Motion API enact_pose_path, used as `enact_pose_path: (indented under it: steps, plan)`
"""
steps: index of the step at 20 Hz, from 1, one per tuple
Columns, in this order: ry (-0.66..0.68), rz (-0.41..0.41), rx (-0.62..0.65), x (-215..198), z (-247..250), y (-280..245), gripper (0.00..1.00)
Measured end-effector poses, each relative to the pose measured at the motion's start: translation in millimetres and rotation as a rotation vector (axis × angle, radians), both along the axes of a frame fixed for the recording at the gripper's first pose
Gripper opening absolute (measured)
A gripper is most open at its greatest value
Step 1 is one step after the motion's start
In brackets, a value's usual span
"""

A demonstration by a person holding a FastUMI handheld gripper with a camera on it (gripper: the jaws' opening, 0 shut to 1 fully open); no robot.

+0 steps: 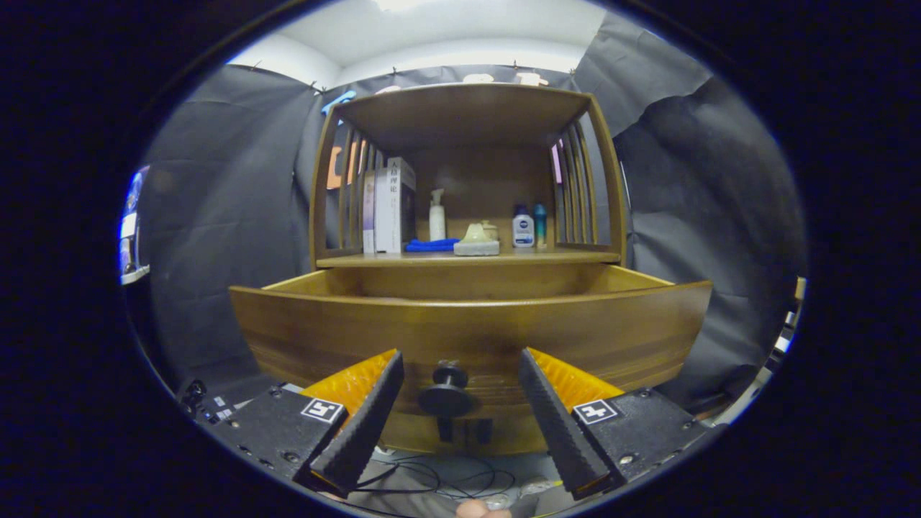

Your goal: Pull open the drawer, take out the items inside it, and place them on the countertop above the cabinet.

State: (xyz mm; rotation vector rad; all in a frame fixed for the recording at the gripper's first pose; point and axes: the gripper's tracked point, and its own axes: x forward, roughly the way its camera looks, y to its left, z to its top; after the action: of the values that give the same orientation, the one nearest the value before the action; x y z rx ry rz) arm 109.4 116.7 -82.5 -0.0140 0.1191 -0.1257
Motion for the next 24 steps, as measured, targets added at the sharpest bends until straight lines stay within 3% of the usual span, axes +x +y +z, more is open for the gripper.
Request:
enact_pose_path:
  steps: [8, 19, 24]
  plan:
    - [-0.032, -0.072, -0.080, 16, -2, -1, 1.00]
    - [-0.043, -0.072, -0.048, 22, -6, 5, 1.00]
    - [-0.019, -0.049, 0.023, 40, -6, -1, 0.99]
